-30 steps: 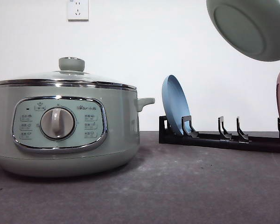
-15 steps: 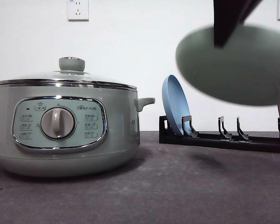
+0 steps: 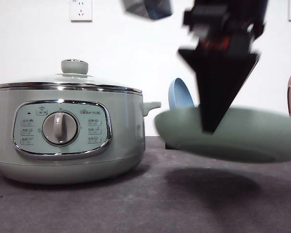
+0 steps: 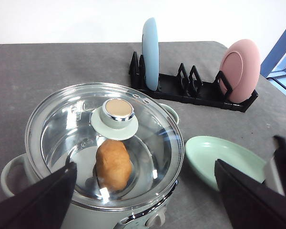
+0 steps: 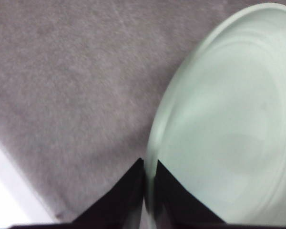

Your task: Transfer potato from steamer to green plate

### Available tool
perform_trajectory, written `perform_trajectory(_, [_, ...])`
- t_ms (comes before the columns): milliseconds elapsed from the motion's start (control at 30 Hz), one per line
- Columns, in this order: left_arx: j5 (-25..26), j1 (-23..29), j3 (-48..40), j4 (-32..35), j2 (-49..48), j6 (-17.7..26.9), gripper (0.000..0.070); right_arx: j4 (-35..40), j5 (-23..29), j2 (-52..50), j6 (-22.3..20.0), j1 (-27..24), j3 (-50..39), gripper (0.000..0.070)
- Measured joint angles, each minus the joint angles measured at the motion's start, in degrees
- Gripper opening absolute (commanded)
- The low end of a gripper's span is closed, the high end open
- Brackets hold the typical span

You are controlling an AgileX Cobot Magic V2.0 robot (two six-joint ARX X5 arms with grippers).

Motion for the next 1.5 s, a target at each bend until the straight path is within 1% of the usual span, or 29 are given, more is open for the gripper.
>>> perform_trajectory(200, [0.0,0.0,0.0,0.0,0.0,0.0,0.0592,2.1,0.4,6.1,0.9,2.9,-0.7,0.0004])
perform_trajectory(433, [0.0,0.0,0.0,0.0,0.0,0.0,0.0592,3.5,0.9,11.7,2.3,3.9,-0.7,0.0014])
perform_trajectory(467, [0.0,0.0,0.0,0.0,0.0,0.0,0.0592,3.5,0.8,12.2,2.5,3.9,-0.7,0.0040])
perform_trajectory(500, [0.0,0.0,0.0,0.0,0.0,0.0,0.0592,3.6,0.7,12.6,2.7,3.9,-0.7,0.0095])
perform_trajectory(600, [0.0,0.0,0.0,0.0,0.0,0.0,0.0592,3.7,-0.3,13.1,2.9,3.9,-0.7,0.0335])
perform_trajectory(633, [0.0,0.0,0.0,0.0,0.0,0.0,0.0592,3.8,-0.3,13.2,2.9,3.9,-0.7,0.0386])
perform_trajectory(667, [0.0,0.0,0.0,0.0,0.0,0.0,0.0592,3.9,-0.3,13.2,2.9,3.9,-0.7,0.0406])
perform_trajectory(933, [0.0,0.0,0.0,0.0,0.0,0.0,0.0592,3.6,0.1,12.3,3.1,3.9,-0.7,0.0406])
perform_trajectory(1033, [0.0,0.0,0.0,0.0,0.0,0.0,0.0592,2.8,0.1,9.4,3.1,3.8,-0.7,0.0406])
perform_trajectory(1200, [0.0,0.0,0.0,0.0,0.0,0.0,0.0592,1.6,0.0,1.1,3.1,2.7,-0.5,0.0406])
perform_trajectory(1333, [0.0,0.0,0.0,0.0,0.0,0.0,0.0592,1.3,-1.4,-5.7,3.1,-0.5,0.3,0.0405])
perform_trajectory(1400, [0.0,0.0,0.0,0.0,0.0,0.0,0.0592,1.2,-3.6,-9.0,3.1,-3.2,0.9,0.0405])
perform_trajectory(1500, [0.0,0.0,0.0,0.0,0.0,0.0,0.0592,1.3,-8.3,-14.0,3.1,-8.1,1.4,0.0405])
